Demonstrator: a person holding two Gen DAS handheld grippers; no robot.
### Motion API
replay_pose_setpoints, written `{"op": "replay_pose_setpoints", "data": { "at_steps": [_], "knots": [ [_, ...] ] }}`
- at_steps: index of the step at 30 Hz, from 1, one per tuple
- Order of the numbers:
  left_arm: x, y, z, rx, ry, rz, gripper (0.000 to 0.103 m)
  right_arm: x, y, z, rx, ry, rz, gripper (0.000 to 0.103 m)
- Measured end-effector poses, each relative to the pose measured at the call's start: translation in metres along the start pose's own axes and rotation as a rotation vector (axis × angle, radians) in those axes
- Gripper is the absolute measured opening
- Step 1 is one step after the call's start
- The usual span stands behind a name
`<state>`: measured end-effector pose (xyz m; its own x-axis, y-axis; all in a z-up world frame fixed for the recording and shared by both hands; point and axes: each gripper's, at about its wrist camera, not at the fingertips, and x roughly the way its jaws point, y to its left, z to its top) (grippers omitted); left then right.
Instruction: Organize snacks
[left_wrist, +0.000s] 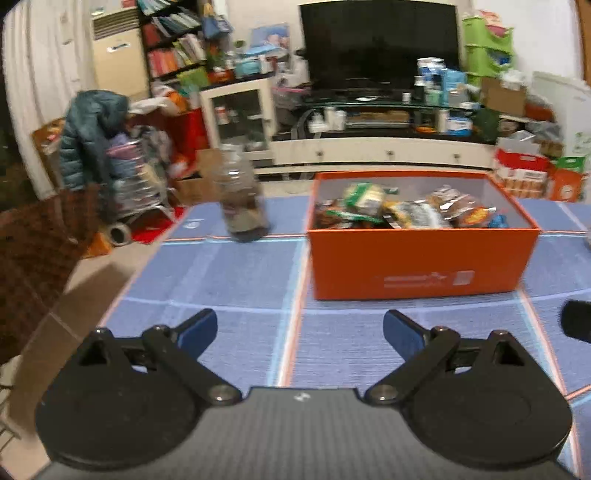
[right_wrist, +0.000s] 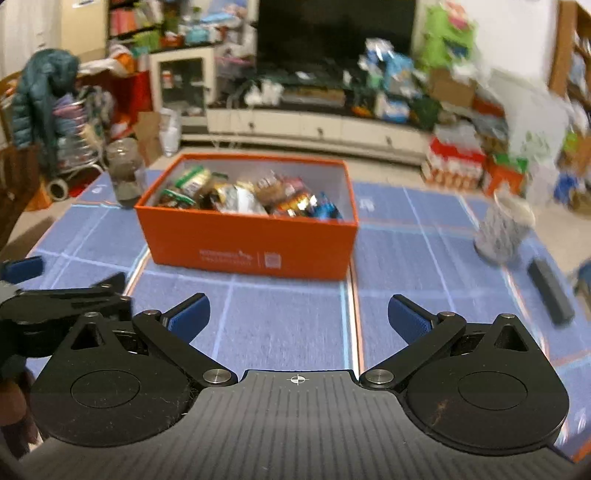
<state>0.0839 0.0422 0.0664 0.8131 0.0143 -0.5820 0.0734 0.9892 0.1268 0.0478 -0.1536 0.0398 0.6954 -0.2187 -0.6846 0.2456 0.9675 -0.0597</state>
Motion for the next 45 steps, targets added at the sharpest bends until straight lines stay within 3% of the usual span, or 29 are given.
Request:
{"op": "replay_pose_setpoints", "data": {
  "at_steps": [4, 11, 16, 19, 30, 45],
  "knots": [
    [0.006, 0.002, -0.005, -0.021, 0.039, -0.012, 0.096, 0.005, -0.008, 0.003, 0.058, 0.062, 0.049, 0.096],
    [0.031, -0.016, -0.023, -0.010, 0.162, -0.066, 0.096, 0.004, -0.007, -0.001, -0.032, 0.099, 0.013, 0.097],
    [0.038, -0.033, -0.029, 0.019, 0.192, -0.089, 0.096, 0.018, -0.014, -0.006, -0.061, 0.176, -0.043, 0.096],
    [0.040, -0.039, -0.029, 0.027, 0.195, -0.086, 0.096, 0.023, -0.018, -0.006, -0.051, 0.206, -0.027, 0.096],
    [0.045, -0.041, -0.033, 0.018, 0.228, -0.100, 0.096, 0.017, -0.017, -0.005, -0.065, 0.178, -0.030, 0.096],
    [0.040, -0.034, -0.020, 0.006, 0.154, -0.057, 0.096, -0.002, -0.004, 0.010, -0.045, 0.064, 0.018, 0.096]
  ]
}}
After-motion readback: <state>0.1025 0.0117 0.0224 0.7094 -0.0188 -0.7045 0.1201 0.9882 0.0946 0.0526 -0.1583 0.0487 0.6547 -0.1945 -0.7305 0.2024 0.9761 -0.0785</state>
